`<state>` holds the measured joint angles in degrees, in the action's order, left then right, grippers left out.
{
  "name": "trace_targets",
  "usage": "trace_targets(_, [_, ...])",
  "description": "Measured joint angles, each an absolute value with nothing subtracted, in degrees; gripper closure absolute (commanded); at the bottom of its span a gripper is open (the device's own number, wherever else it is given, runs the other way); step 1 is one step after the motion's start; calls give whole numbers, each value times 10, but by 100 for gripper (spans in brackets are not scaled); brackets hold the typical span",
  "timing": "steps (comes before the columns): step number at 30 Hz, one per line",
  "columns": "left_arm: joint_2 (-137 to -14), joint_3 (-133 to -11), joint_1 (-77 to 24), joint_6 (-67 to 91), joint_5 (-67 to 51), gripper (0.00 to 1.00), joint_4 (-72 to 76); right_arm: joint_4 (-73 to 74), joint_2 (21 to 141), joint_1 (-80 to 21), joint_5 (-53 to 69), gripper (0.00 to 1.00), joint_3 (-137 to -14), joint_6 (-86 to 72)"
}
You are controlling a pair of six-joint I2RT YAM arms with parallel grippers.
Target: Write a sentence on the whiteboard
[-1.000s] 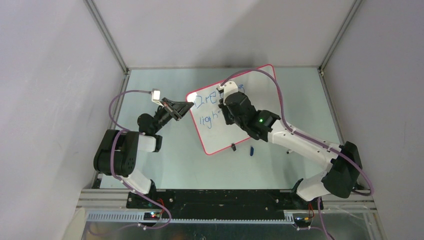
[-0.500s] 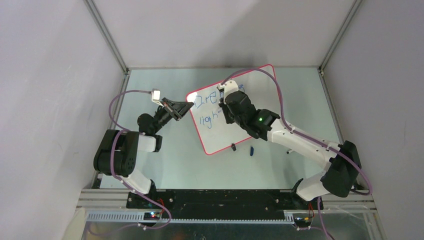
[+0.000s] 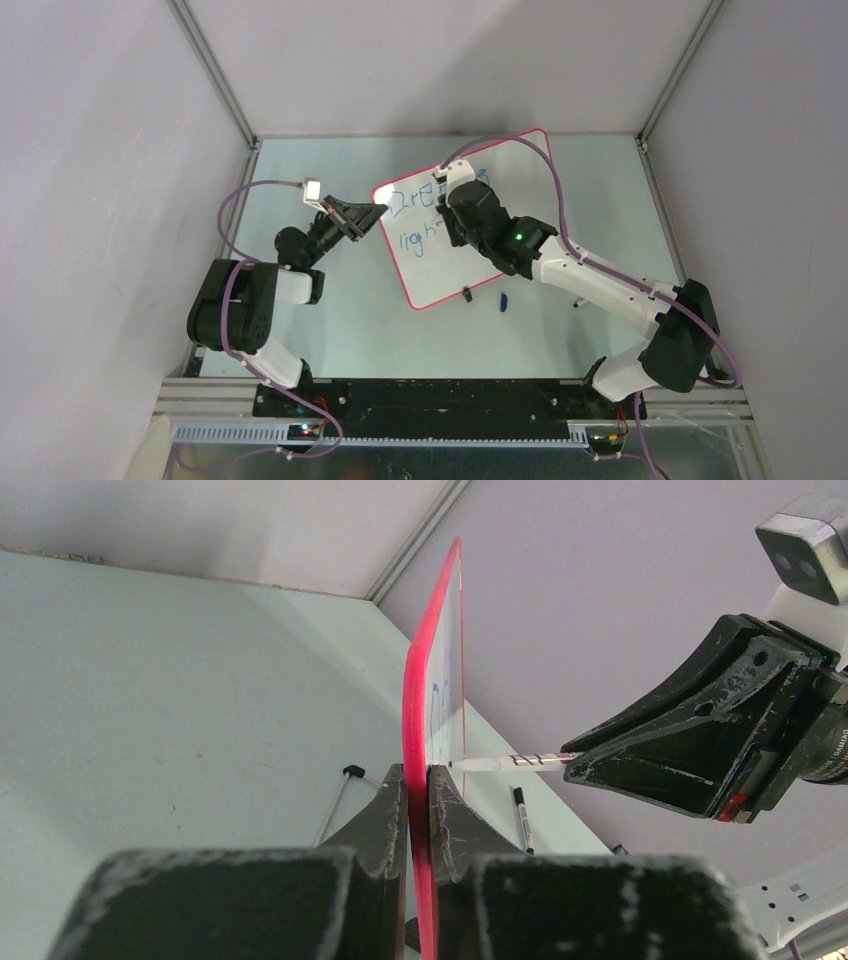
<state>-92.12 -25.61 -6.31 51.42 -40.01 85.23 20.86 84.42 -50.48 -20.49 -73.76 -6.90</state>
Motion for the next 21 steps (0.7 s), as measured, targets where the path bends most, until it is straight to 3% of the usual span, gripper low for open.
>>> trace_targets(21, [-919, -252, -64, 514, -395, 100, 853, 256, 841, -509, -201, 100, -726, -93])
